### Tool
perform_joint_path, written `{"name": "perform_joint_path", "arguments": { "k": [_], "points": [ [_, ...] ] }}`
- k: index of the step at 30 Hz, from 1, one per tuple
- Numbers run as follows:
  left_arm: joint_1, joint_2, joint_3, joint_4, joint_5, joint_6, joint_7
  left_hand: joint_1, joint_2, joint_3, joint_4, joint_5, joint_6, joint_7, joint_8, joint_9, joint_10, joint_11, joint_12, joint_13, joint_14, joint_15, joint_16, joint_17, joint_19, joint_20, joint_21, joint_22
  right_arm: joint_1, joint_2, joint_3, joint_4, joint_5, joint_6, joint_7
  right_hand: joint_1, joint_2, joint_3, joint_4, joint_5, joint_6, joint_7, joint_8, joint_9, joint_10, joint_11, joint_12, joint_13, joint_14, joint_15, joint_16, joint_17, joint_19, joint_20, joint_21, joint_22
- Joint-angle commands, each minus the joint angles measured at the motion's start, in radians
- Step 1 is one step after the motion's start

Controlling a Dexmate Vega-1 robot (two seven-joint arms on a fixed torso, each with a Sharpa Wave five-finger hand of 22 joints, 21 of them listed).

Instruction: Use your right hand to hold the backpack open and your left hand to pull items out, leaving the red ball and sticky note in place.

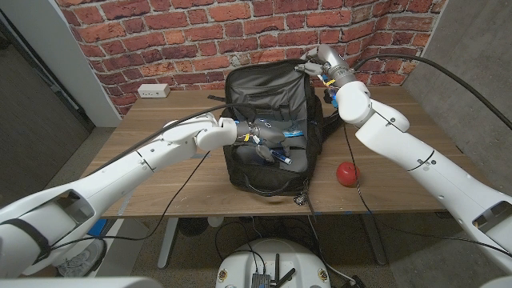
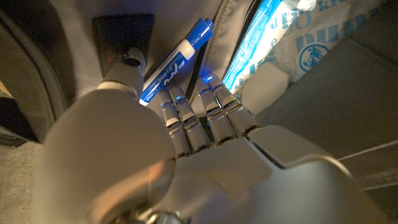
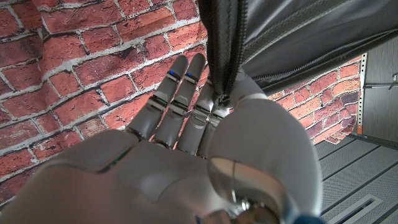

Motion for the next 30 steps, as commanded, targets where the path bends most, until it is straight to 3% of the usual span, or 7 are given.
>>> {"name": "perform_joint_path", "arguments": {
  "k": [1,13,20,30],
  "points": [
    [0.008,-0.003,0.006,0.003,0.019,0.009,0.023,0.012,0.022,-0.009,-0.003,0.008,0.033,-0.003,0.011,0.002,0.037,0.003,0.006,0.002,0.03,-0.171,0.008,0.005,0.018,-0.156,0.005,0.005,-0.003,0.0,0.002,-0.002,0.001,0.006,-0.002,0.01,0.012,-0.001,0.005,0.006,0.013,-0.001,0.006,0.004,0.008,-0.001,-0.003,0.004,0.011,-0.111,-0.005,0.005,-0.002,-0.125,0.005,0.004],
    [0.018,-0.004,0.006,0.001,0.029,0.022,0.043,0.034,0.046,-0.014,-0.003,0.008,0.116,-0.008,0.019,0.003,0.125,0.001,0.01,0.003,0.103,-0.174,0.007,0.004,0.052,-0.153,0.01,0.006,-0.008,0.003,0.003,-0.005,0.0,0.005,-0.007,0.01,0.013,-0.002,0.005,0.006,0.011,-0.002,0.003,0.005,0.007,-0.001,-0.004,0.006,0.012,-0.111,-0.006,0.007,-0.003,-0.125,0.007,0.004],
    [0.024,-0.003,0.005,0.0,0.031,0.031,0.051,0.044,0.068,-0.004,-0.004,0.009,0.19,-0.004,0.017,-0.001,0.198,-0.001,0.008,0.004,0.186,-0.177,0.006,0.005,0.077,-0.154,0.01,0.006,-0.01,0.002,0.005,-0.009,0.001,0.001,-0.006,0.009,0.013,-0.003,0.006,0.006,0.012,-0.002,0.001,0.005,0.007,0.0,-0.005,0.007,0.013,-0.11,-0.007,0.008,-0.004,-0.125,0.008,0.004],
    [0.028,-0.002,0.005,-0.003,0.037,0.041,0.061,0.053,0.08,0.006,-0.006,0.008,0.249,0.001,0.012,-0.004,0.252,-0.002,0.006,0.005,0.239,-0.179,0.001,0.002,0.089,-0.153,0.008,0.006,-0.014,-0.001,0.006,-0.012,0.001,0.006,-0.008,0.01,0.013,-0.003,0.005,0.006,0.014,-0.002,0.0,0.005,0.008,-0.001,-0.006,0.008,0.014,-0.112,-0.009,0.01,-0.004,-0.124,0.011,0.004]
  ]
}}
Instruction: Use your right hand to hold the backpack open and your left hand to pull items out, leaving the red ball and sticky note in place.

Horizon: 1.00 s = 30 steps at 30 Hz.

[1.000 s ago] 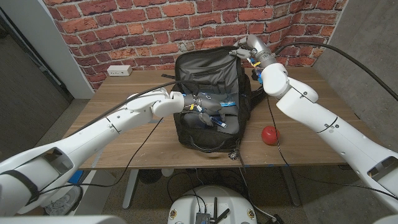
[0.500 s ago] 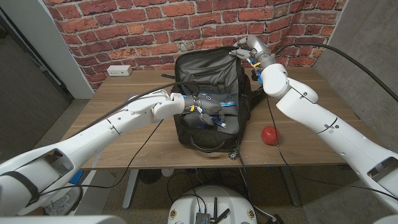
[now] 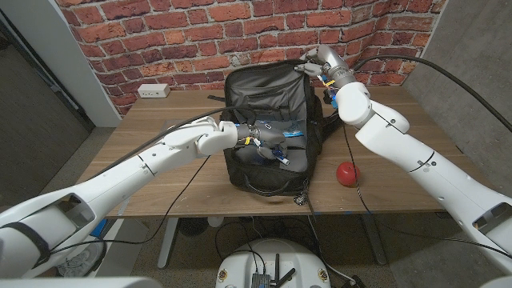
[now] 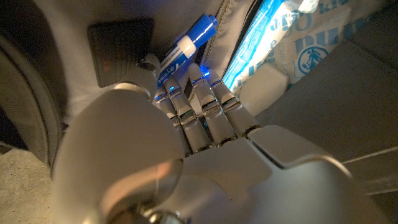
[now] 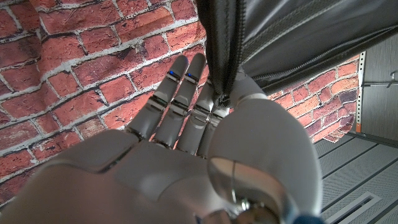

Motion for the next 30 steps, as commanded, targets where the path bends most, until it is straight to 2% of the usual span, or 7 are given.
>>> {"name": "perform_joint_path", "arguments": {
  "k": [1,11,16,23,30],
  "points": [
    [0.006,0.001,-0.001,-0.004,0.006,0.013,0.011,0.006,0.018,0.008,0.001,0.008,0.035,-0.001,-0.004,0.003,0.03,0.001,0.005,0.004,0.032,-0.127,-0.002,0.003,0.016,-0.147,0.004,0.002,-0.005,-0.001,0.003,-0.005,-0.001,-0.002,-0.005,0.01,0.013,0.004,0.005,0.007,0.011,-0.002,-0.001,0.004,0.009,-0.001,-0.006,0.003,0.009,-0.11,-0.005,0.006,0.0,-0.128,0.007,0.004],
    [0.01,0.005,-0.007,-0.022,0.003,0.025,0.005,0.008,0.029,0.016,0.0,0.007,0.089,0.004,-0.006,0.006,0.098,0.004,0.01,0.005,0.083,-0.128,-0.004,0.003,0.023,-0.148,0.0,0.001,-0.012,-0.006,0.008,-0.009,0.001,0.003,-0.006,0.008,0.012,0.003,0.006,0.007,0.012,-0.002,-0.002,0.004,0.008,0.0,-0.008,0.003,0.008,-0.109,-0.008,0.007,-0.001,-0.128,0.009,0.004],
    [0.019,0.017,-0.02,-0.048,-0.006,0.034,-0.003,0.009,0.031,0.018,0.0,0.007,0.105,0.001,-0.003,0.007,0.109,0.002,0.009,0.005,0.093,-0.127,-0.004,0.003,0.022,-0.148,-0.002,0.001,-0.015,-0.008,0.01,-0.015,-0.001,0.003,-0.007,0.008,0.013,0.003,0.006,0.007,0.011,-0.002,-0.003,0.004,0.009,0.0,-0.008,0.004,0.008,-0.109,-0.009,0.007,-0.002,-0.128,0.01,0.004],
    [0.043,0.037,-0.047,-0.09,-0.015,0.055,-0.002,0.015,0.04,0.024,-0.002,0.007,0.142,-0.015,0.005,0.01,0.139,0.002,0.009,0.007,0.111,-0.129,-0.005,0.004,0.019,-0.148,-0.006,0.0,-0.019,-0.007,0.012,-0.023,-0.004,-0.002,-0.013,0.009,0.013,0.003,0.006,0.007,0.01,-0.002,-0.005,0.004,0.008,0.0,-0.009,0.005,0.008,-0.109,-0.01,0.009,-0.003,-0.128,0.011,0.004],
    [0.061,0.05,-0.067,-0.118,-0.019,0.069,0.001,0.02,0.046,0.027,-0.003,0.008,0.158,-0.014,0.007,0.012,0.164,0.002,0.01,0.008,0.132,-0.131,-0.002,0.006,0.017,-0.147,-0.008,0.0,-0.02,-0.004,0.009,-0.028,-0.009,-0.006,-0.016,0.01,0.013,0.003,0.005,0.007,0.01,-0.001,-0.006,0.005,0.009,0.001,-0.01,0.005,0.009,-0.11,-0.012,0.01,-0.004,-0.128,0.012,0.004]
  ]
}}
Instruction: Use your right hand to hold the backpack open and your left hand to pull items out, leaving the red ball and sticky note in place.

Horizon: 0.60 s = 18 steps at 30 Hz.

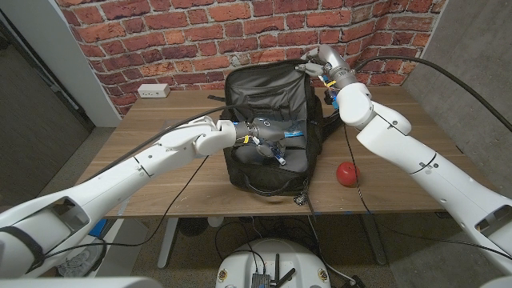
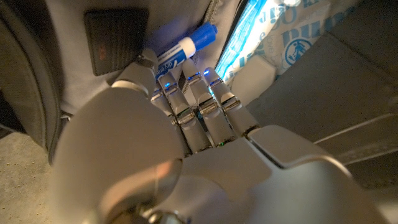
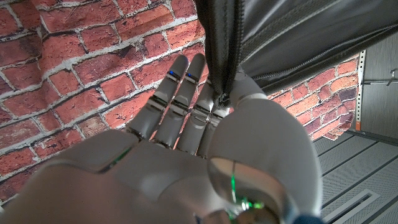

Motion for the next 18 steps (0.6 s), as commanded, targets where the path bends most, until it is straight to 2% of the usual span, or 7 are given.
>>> {"name": "perform_joint_path", "arguments": {
  "k": [1,18],
  "points": [
    [0.033,0.025,-0.036,-0.055,-0.01,0.026,0.003,0.008,0.015,0.011,-0.001,0.005,0.017,-0.002,0.007,0.005,0.016,-0.001,0.009,0.004,0.015,-0.094,0.003,0.003,0.001,-0.141,-0.002,0.003,-0.005,0.003,-0.001,-0.01,-0.009,-0.006,-0.008,0.002,0.014,0.001,0.003,0.004,0.008,0.0,0.002,0.003,0.009,0.001,-0.003,0.006,0.008,-0.11,-0.002,0.005,-0.004,-0.128,0.008,0.004],
    [0.071,0.048,-0.078,-0.11,-0.04,0.054,-0.005,0.011,0.02,0.013,-0.001,0.005,0.038,0.001,0.009,0.005,0.046,-0.001,0.008,0.005,0.046,-0.095,0.005,0.004,0.005,-0.141,-0.002,0.003,-0.009,0.005,-0.002,-0.015,-0.012,-0.01,-0.01,0.002,0.013,0.0,0.003,0.004,0.009,0.0,0.0,0.003,0.008,0.001,-0.005,0.006,0.008,-0.109,-0.004,0.008,-0.006,-0.128,0.011,0.003]
  ]
}}
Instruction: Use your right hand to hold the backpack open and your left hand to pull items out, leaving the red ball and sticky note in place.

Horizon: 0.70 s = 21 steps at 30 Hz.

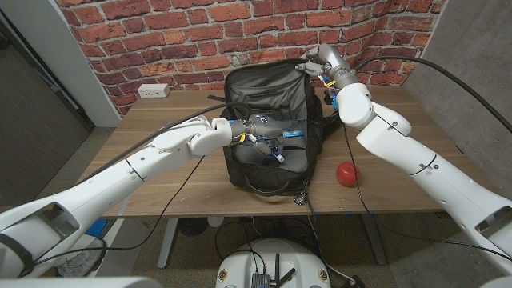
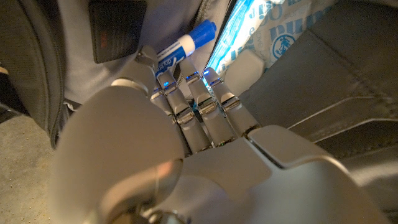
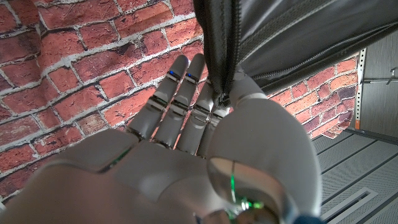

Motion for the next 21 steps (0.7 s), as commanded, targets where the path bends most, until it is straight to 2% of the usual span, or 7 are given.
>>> {"name": "perform_joint_path", "arguments": {
  "k": [1,21],
  "points": [
    [0.035,0.022,-0.041,-0.053,-0.024,0.018,-0.004,0.002,0.013,0.007,0.004,0.007,0.011,0.003,0.006,0.006,0.01,0.0,0.005,0.005,0.014,-0.08,0.005,0.004,0.006,-0.141,-0.002,0.003,-0.005,0.005,-0.001,-0.002,-0.004,-0.004,-0.005,0.003,0.013,0.001,0.004,0.006,0.009,0.002,0.007,0.002,0.008,0.003,-0.001,0.001,0.008,-0.109,-0.001,0.003,-0.006,-0.128,0.004,0.003],
    [0.114,0.063,-0.11,-0.168,-0.058,0.099,-0.009,0.003,0.017,0.008,0.004,0.007,0.041,0.002,0.011,0.006,0.039,0.001,0.003,0.006,0.043,-0.081,0.007,0.005,0.021,-0.141,0.002,0.004,-0.015,0.012,0.004,0.004,-0.002,0.009,-0.021,0.003,0.013,0.0,0.005,0.006,0.01,0.001,0.005,0.003,0.01,0.0,-0.001,0.003,0.009,-0.11,-0.004,0.006,-0.008,-0.128,0.007,0.003]
  ]
}}
